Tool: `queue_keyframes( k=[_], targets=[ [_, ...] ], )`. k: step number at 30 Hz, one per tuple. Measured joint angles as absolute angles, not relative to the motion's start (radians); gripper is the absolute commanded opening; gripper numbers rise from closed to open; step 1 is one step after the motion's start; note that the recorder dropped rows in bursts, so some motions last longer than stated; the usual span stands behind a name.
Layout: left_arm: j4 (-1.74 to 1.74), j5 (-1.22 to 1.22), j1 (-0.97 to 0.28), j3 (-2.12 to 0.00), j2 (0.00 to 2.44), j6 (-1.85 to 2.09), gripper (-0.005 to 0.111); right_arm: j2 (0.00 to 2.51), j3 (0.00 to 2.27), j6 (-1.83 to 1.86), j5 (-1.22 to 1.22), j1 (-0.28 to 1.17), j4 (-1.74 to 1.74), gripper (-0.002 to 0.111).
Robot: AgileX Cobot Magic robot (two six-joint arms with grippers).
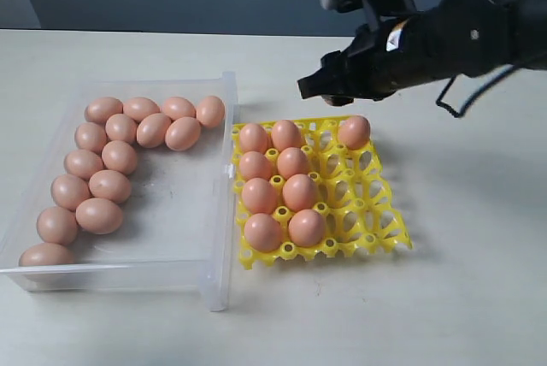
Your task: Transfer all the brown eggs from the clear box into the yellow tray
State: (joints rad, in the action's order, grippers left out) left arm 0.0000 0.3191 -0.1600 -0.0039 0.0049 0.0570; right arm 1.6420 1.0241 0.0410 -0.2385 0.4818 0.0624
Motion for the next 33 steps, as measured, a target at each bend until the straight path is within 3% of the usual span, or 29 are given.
queue_keyframes(
  k=[7, 13, 18, 33],
  targets=[
    [0.000, 0.319, -0.160, -0.004, 0.005, 0.057, 0.000, 1.454, 0.618, 0.031, 0.209, 0.482, 0.065, 0.000],
    [0.000, 0.319, -0.160, -0.004, 0.005, 0.057, 0.000, 1.510, 0.386, 0.036, 0.579, 0.482, 0.109, 0.000],
    [0.000, 0.319, -0.160, -0.004, 0.005, 0.057, 0.000, 1.626, 0.396, 0.044, 0.727, 0.482, 0.116, 0.000],
    [0.000, 0.319, -0.160, -0.004, 0.005, 0.057, 0.000, 1.840, 0.538, 0.044, 0.745, 0.482, 0.140, 0.000]
  ],
)
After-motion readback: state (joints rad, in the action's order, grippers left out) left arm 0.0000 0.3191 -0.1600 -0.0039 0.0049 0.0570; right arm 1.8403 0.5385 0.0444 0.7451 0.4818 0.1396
